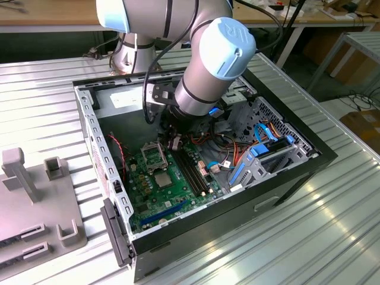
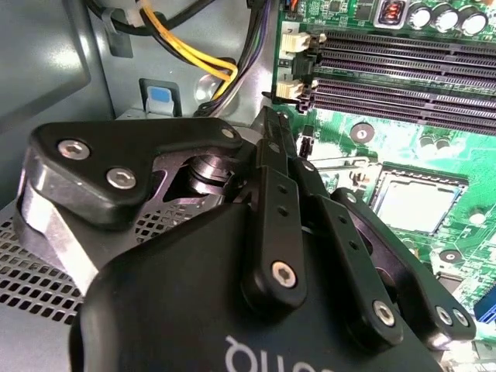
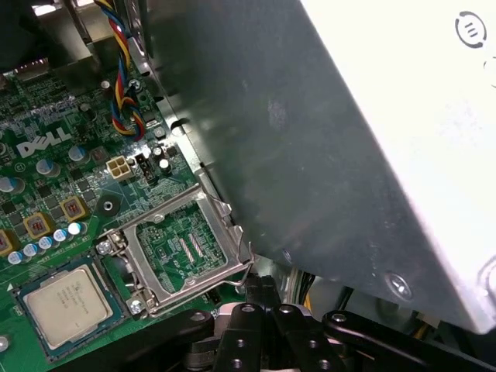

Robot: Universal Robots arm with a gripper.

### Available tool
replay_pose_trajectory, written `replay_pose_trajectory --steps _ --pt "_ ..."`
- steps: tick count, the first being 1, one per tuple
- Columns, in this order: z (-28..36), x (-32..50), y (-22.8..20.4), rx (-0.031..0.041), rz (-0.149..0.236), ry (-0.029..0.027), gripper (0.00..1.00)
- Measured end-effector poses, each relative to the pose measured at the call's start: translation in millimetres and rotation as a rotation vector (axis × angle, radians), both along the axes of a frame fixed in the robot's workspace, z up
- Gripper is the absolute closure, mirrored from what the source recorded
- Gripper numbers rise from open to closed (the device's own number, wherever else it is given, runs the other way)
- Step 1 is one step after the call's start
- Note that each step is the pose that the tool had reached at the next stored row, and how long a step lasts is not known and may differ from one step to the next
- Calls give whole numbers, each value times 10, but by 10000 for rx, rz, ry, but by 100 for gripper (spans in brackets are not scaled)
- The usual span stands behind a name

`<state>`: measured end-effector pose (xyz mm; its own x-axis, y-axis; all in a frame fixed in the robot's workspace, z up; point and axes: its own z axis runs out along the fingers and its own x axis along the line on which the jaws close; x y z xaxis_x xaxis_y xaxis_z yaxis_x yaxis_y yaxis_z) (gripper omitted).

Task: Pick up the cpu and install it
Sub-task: 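Close the cpu cover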

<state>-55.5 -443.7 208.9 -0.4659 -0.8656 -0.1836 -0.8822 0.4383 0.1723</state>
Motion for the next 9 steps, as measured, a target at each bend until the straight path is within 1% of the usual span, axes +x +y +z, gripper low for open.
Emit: replay_pose_trajectory --steps 9 --pt "15 -7 0 0 0 0 89"
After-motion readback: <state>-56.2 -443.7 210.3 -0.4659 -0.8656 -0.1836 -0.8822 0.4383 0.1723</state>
